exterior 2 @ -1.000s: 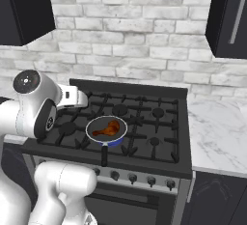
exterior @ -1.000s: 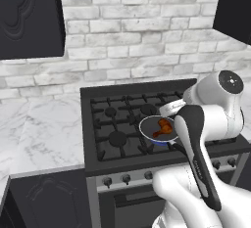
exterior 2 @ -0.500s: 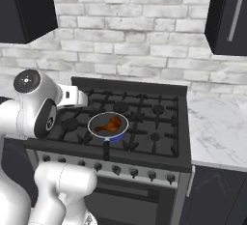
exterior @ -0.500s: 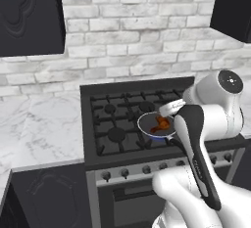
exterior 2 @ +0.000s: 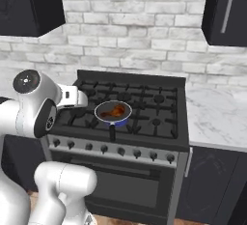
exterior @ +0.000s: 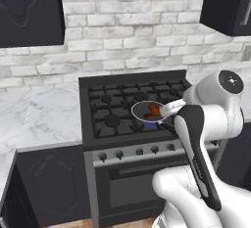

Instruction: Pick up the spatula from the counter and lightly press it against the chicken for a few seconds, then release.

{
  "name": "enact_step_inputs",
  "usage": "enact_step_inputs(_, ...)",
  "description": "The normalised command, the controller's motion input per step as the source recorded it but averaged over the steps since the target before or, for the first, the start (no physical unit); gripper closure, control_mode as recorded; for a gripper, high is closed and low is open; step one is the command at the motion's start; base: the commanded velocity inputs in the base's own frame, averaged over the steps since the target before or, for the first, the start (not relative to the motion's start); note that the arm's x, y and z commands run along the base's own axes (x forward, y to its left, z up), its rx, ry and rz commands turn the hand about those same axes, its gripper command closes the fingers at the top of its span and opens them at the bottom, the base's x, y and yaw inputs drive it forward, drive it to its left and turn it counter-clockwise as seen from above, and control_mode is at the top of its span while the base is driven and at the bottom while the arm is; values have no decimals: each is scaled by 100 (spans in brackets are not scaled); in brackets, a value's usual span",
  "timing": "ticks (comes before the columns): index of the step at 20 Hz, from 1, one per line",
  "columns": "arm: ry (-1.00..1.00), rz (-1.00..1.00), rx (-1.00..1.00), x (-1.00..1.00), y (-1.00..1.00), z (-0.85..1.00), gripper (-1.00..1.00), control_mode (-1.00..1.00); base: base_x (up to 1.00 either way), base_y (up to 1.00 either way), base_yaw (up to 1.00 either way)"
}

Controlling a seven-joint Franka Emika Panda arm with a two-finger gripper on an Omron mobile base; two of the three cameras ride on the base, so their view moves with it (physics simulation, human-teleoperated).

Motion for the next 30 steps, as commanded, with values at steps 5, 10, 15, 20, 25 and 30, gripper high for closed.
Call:
enact_step_inputs(5,0,0,0,0,0,0,-100,100,-46,-22,0)
enact_step_inputs(10,0,0,0,0,0,0,-100,100,-20,-24,-1)
enact_step_inputs(15,0,0,0,0,0,0,-100,100,-14,-44,-6)
enact_step_inputs(20,0,0,0,0,0,0,-100,100,-14,-50,-13)
enact_step_inputs(25,0,0,0,0,0,0,-100,100,-5,-42,-18)
enact_step_inputs(30,0,0,0,0,0,0,-100,100,0,-30,-24)
